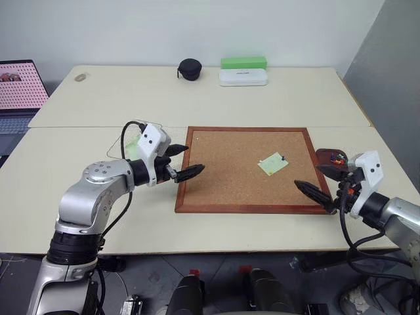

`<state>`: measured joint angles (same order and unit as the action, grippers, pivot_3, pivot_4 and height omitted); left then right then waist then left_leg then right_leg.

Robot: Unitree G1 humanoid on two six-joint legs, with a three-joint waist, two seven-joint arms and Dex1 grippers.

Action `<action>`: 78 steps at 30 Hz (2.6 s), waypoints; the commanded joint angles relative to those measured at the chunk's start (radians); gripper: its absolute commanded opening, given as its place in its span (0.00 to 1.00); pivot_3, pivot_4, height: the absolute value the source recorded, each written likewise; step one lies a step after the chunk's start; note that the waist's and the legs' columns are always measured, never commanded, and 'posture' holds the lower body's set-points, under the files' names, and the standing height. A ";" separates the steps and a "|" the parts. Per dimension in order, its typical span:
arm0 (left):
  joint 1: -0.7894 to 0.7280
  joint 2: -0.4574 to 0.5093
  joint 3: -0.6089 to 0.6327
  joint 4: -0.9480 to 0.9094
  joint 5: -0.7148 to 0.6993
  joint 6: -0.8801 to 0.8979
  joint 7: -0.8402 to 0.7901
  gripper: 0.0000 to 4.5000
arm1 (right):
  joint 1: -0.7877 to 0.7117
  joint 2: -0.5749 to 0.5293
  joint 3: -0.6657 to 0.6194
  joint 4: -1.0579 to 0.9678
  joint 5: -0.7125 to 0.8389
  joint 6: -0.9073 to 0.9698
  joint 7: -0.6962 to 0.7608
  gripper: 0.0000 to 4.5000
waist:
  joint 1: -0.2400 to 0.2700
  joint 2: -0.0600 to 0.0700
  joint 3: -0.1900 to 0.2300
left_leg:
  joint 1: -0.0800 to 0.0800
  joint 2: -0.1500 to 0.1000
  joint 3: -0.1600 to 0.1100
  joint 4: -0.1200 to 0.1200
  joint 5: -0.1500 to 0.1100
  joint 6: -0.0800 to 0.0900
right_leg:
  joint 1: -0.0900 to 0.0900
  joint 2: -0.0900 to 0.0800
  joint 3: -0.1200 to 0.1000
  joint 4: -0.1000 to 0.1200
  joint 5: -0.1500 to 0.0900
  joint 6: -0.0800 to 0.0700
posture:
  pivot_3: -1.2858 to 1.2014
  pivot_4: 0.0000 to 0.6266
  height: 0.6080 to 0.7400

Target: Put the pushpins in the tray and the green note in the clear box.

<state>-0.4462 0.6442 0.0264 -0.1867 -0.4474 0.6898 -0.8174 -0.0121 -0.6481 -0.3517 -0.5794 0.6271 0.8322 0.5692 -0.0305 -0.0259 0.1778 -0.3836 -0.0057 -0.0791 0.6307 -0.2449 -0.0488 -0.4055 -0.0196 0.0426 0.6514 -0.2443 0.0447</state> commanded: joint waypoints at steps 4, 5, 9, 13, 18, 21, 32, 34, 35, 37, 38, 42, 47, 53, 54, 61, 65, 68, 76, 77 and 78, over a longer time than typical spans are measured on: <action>-0.024 0.002 0.006 -0.001 0.006 -0.006 0.007 0.99 | 0.007 -0.018 -0.018 0.007 -0.016 -0.049 0.006 1.00 | 0.000 0.000 0.000 | 0.000 0.000 0.000 0.000 0.000 0.000 | 0.000 0.000 0.000 0.000 0.000 0.000 | 0.52 0.24 1.00; -0.025 0.000 0.007 -0.001 0.005 -0.004 0.006 0.99 | 0.006 -0.018 -0.018 0.009 -0.016 -0.052 0.005 1.00 | 0.000 0.000 0.000 | 0.000 0.000 0.000 0.000 0.000 0.000 | 0.000 0.000 0.000 0.000 0.000 0.000 | 0.52 0.24 1.00; -0.022 0.001 0.004 -0.005 0.010 -0.005 0.008 0.99 | 0.006 -0.022 -0.016 0.018 -0.019 -0.063 0.006 1.00 | 0.000 0.000 0.000 | 0.000 0.000 0.000 0.000 0.000 0.000 | 0.000 0.000 0.000 0.000 0.000 0.000 | 0.52 0.24 1.00; -0.020 0.001 0.005 -0.005 0.009 -0.005 0.008 0.99 | 0.007 -0.028 -0.011 0.024 -0.025 -0.073 0.008 1.00 | 0.000 0.000 0.000 | 0.000 0.000 0.000 0.000 0.000 0.000 | 0.000 0.000 0.000 0.000 0.000 0.000 | 0.52 0.24 1.00; -0.018 -0.002 0.002 -0.002 0.014 -0.008 0.011 0.99 | 0.006 -0.033 -0.004 0.039 -0.036 -0.089 0.011 1.00 | 0.000 0.000 0.000 | 0.000 0.000 0.000 0.000 0.000 0.000 | 0.000 0.000 0.000 0.000 0.000 0.000 | 0.52 0.24 1.00; -0.017 -0.010 0.003 -0.003 0.009 -0.005 0.014 0.99 | 0.003 -0.032 -0.002 0.042 -0.037 -0.090 0.010 1.00 | 0.000 0.000 0.000 | 0.000 0.000 0.000 0.000 0.000 0.000 | 0.000 0.000 0.000 0.000 0.000 0.000 | 0.52 0.24 1.00; -0.019 -0.020 0.032 -0.028 -0.075 0.081 -0.004 0.99 | -0.010 -0.038 -0.014 0.007 0.018 -0.050 0.004 1.00 | 0.000 0.000 0.000 | 0.000 0.000 0.000 0.000 0.000 0.000 | 0.000 0.000 0.000 0.000 0.000 0.000 | 0.52 0.24 1.00; -0.019 -0.007 0.048 -0.050 -0.121 0.127 -0.018 0.99 | -0.022 -0.046 -0.025 0.003 0.054 -0.020 0.009 1.00 | 0.000 0.000 0.000 | 0.000 0.000 0.000 0.000 0.000 0.000 | 0.000 0.000 0.000 0.000 0.000 0.000 | 0.52 0.24 1.00; -0.017 0.000 0.055 -0.063 -0.140 0.144 -0.026 0.99 | -0.027 -0.052 -0.029 0.002 0.073 -0.004 0.013 1.00 | 0.000 0.000 0.000 | 0.000 0.000 0.000 0.000 0.000 0.000 | 0.000 0.000 0.000 0.000 0.000 0.000 | 0.52 0.24 1.00; -0.005 0.016 0.058 -0.092 -0.170 0.177 -0.037 0.99 | -0.037 -0.064 -0.032 0.005 0.097 0.014 0.020 1.00 | -0.001 0.000 0.000 | 0.000 0.000 0.000 0.000 0.000 0.000 | 0.000 0.000 0.000 0.000 0.000 0.000 | 0.52 0.24 1.00; 0.002 0.020 0.049 -0.101 -0.157 0.166 -0.032 0.99 | -0.050 -0.064 -0.034 0.016 0.103 0.018 0.012 1.00 | -0.001 0.000 0.000 | 0.000 0.000 0.000 0.000 0.000 0.000 | 0.000 0.000 0.000 0.000 0.000 0.000 | 0.52 0.24 1.00; 0.021 -0.030 -0.018 -0.073 -0.026 0.044 0.071 0.99 | -0.100 -0.074 0.014 0.070 0.031 -0.025 -0.014 1.00 | -0.001 0.000 0.000 | 0.001 0.000 0.001 0.000 0.000 0.000 | 0.000 0.000 0.001 0.000 0.000 0.000 | 0.52 0.24 1.00; 0.043 -0.196 -0.066 -0.026 0.046 -0.067 0.190 0.81 | -0.142 -0.042 0.111 0.144 -0.094 -0.118 -0.050 1.00 | 0.003 -0.001 0.000 | 0.000 0.000 0.001 0.001 0.000 0.000 | 0.000 -0.001 0.001 -0.001 0.000 0.000 | 0.52 0.24 1.00; -0.018 -0.358 -0.195 0.157 0.175 -0.243 0.239 0.53 | -0.197 0.047 0.200 0.252 -0.210 -0.230 -0.104 1.00 | 0.005 0.000 0.000 | 0.000 -0.001 0.001 0.001 0.000 0.000 | 0.000 -0.001 0.001 0.000 0.002 -0.003 | 0.52 0.24 1.00; -0.028 -0.376 -0.206 0.187 0.191 -0.264 0.237 0.48 | -0.211 0.061 0.209 0.267 -0.223 -0.241 -0.111 1.00 | 0.004 0.000 0.000 | -0.001 -0.001 0.001 0.001 0.000 0.000 | 0.000 -0.001 0.001 0.000 0.003 -0.003 | 0.52 0.24 1.00; -0.066 -0.407 -0.246 0.329 0.242 -0.366 0.181 0.20 | -0.289 0.127 0.265 0.402 -0.306 -0.318 -0.134 1.00 | -0.003 0.000 0.000 | 0.000 -0.001 0.001 0.001 0.000 0.000 | 0.000 0.000 0.002 0.001 0.003 -0.003 | 0.52 0.24 1.00; -0.083 -0.417 -0.256 0.382 0.255 -0.397 0.149 0.04 | -0.341 0.167 0.286 0.503 -0.345 -0.368 -0.140 1.00 | 0.000 0.000 0.000 | 0.000 -0.001 0.001 0.002 0.000 0.000 | 0.000 0.000 0.002 0.001 0.003 -0.003 | 0.52 0.24 1.00; -0.087 -0.428 -0.263 0.430 0.271 -0.418 0.139 0.02 | -0.377 0.198 0.307 0.580 -0.372 -0.408 -0.139 1.00 | 0.000 0.000 0.000 | 0.000 -0.001 0.001 0.002 0.000 0.000 | 0.000 0.000 0.001 0.001 0.003 -0.004 | 0.52 0.24 1.00; -0.076 -0.448 -0.315 0.494 0.316 -0.336 0.116 0.02 | -0.464 0.250 0.318 0.799 -0.427 -0.509 -0.134 1.00 | -0.001 0.001 -0.001 | 0.001 -0.002 0.001 0.002 0.000 0.000 | 0.000 -0.001 0.001 0.003 0.003 -0.004 | 0.52 0.24 1.00; -0.073 -0.449 -0.317 0.495 0.322 -0.331 0.116 0.02 | -0.472 0.253 0.319 0.822 -0.431 -0.520 -0.132 1.00 | -0.001 0.001 -0.001 | 0.001 -0.002 0.001 0.002 0.000 0.000 | 0.000 -0.001 0.002 0.004 0.003 -0.004 | 0.52 0.24 1.00; -0.074 -0.450 -0.315 0.498 0.324 -0.328 0.116 0.02 | -0.480 0.255 0.320 0.843 -0.436 -0.531 -0.131 1.00 | -0.001 0.002 -0.002 | 0.001 -0.002 0.001 0.002 0.000 0.000 | 0.000 -0.001 0.002 0.004 0.003 -0.004 | 0.52 0.24 1.00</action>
<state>-0.5333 0.2010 -0.2573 0.2871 -0.1428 0.3292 -0.6894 -0.4572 -0.3927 -0.0196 0.2411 0.2050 0.3481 0.4343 -0.0317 -0.0242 0.1763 -0.3820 -0.0075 -0.0777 0.6331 -0.2448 -0.0487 -0.4052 -0.0206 0.0444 0.6558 -0.2409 0.0405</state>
